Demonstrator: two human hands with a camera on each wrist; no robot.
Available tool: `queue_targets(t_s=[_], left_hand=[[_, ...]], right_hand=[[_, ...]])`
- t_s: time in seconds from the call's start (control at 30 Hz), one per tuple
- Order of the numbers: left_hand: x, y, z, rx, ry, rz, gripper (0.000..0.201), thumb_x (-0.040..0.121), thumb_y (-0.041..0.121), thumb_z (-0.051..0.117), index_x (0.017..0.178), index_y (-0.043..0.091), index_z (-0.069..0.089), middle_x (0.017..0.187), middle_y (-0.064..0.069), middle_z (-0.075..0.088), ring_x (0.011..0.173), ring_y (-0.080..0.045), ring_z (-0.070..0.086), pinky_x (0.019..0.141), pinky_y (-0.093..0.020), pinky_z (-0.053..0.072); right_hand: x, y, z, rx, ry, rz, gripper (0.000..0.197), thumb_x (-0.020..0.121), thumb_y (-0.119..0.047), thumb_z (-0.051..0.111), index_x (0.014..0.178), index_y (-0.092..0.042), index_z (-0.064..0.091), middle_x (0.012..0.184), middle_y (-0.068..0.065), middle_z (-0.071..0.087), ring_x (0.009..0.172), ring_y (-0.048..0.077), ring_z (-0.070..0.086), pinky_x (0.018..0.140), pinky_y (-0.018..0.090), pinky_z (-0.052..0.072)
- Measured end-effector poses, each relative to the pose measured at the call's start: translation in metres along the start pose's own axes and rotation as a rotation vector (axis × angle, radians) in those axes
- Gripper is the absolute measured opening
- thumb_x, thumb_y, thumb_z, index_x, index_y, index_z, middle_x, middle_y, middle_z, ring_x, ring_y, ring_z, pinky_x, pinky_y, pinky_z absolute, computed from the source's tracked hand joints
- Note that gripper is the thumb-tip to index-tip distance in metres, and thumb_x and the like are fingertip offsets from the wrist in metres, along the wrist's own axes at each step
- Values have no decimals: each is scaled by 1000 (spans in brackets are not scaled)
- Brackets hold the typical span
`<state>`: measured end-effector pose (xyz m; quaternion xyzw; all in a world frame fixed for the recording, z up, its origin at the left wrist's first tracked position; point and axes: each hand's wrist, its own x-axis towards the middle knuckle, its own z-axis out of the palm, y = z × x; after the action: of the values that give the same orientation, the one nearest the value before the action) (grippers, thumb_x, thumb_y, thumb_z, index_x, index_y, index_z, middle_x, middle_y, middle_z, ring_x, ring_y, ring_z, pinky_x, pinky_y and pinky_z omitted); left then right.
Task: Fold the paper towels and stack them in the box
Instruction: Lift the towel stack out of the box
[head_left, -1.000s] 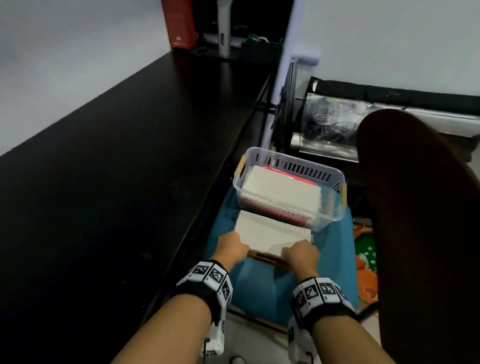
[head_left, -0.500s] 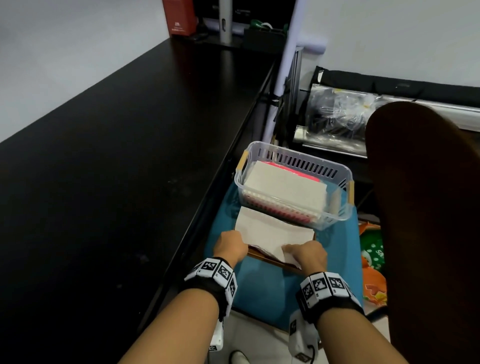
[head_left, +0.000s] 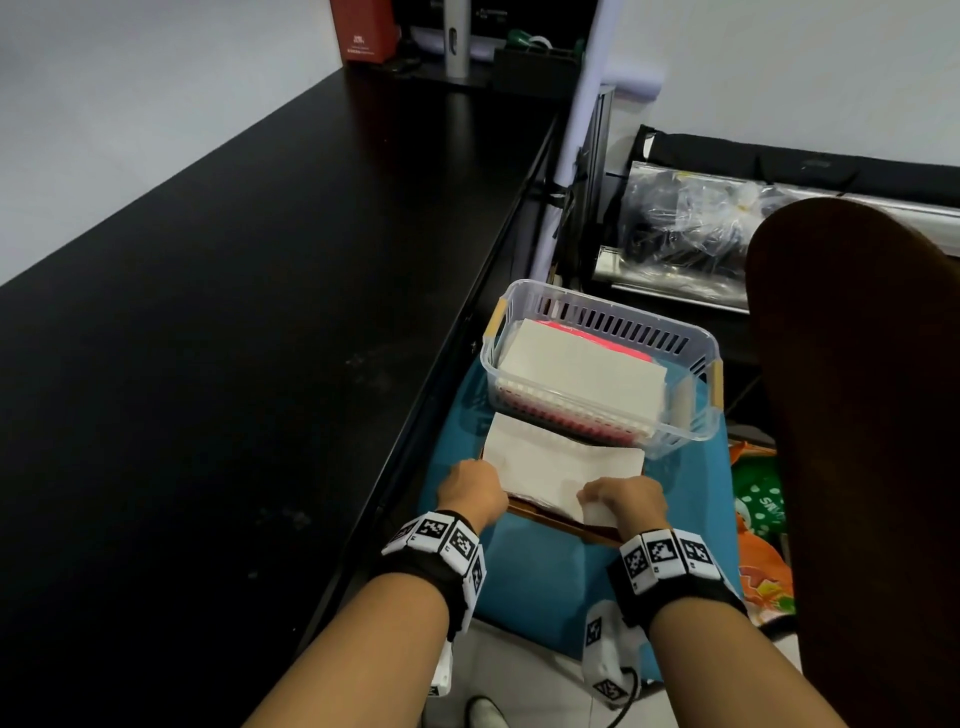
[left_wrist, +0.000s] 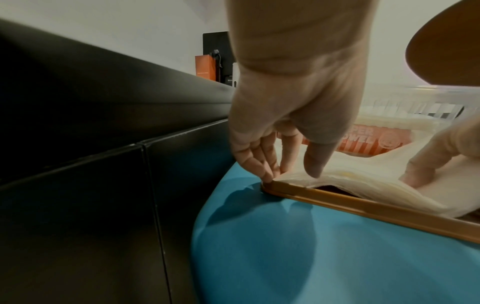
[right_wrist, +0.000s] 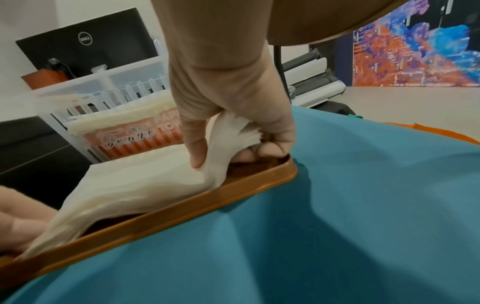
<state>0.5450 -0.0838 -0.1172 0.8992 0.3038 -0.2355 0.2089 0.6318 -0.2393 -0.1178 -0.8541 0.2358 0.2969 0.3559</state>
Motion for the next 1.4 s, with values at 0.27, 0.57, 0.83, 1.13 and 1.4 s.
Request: queue_targets(t_s=[0.27, 0.57, 0.83, 1.13, 1.4], left_hand=[[-2, -2, -9, -43, -48, 18, 28, 88, 16, 49, 110, 4, 60, 118, -16, 61, 104, -30, 60, 75, -32, 48], [-69, -35, -119, -531, 369, 392, 112, 64, 22, 83, 151, 20, 12, 150, -6, 25, 140, -22, 17, 116, -35, 20], [-182, -177, -195, -630, 499, 310, 35, 79, 21, 74, 113, 17, 67, 94, 7, 63, 93, -11, 59, 77, -21, 49], [-328, -389, -221, -722, 754, -111, 21, 71, 25, 81, 88, 17, 71, 85, -1, 68, 82, -17, 63, 73, -26, 46], [-378, -499, -204, -1343, 1316, -154, 27, 82, -8, 62, 84, 19, 62, 72, 12, 71, 71, 0, 64, 68, -13, 50]], right_hand=[[-15, -13, -17, 137, -87, -184, 77, 38, -16, 88, 110, -2, 62, 106, 16, 67, 93, 34, 66, 78, 48, 57], [-175, -102, -48, -842, 77, -1104, 20, 74, -23, 71, 94, -20, 67, 97, 7, 69, 92, 25, 59, 73, 30, 43], [-339, -165, -1, -670, -118, -1584, 23, 73, -15, 76, 95, -14, 72, 88, 1, 70, 88, 14, 63, 71, 20, 42], [-461, -192, 140, -290, -704, -1601, 20, 69, -13, 80, 82, -25, 71, 81, -12, 71, 85, 10, 66, 81, 27, 52], [-531, -201, 302, -67, -1139, -1349, 34, 67, -3, 81, 84, -25, 63, 89, -6, 67, 88, 10, 62, 79, 25, 50]])
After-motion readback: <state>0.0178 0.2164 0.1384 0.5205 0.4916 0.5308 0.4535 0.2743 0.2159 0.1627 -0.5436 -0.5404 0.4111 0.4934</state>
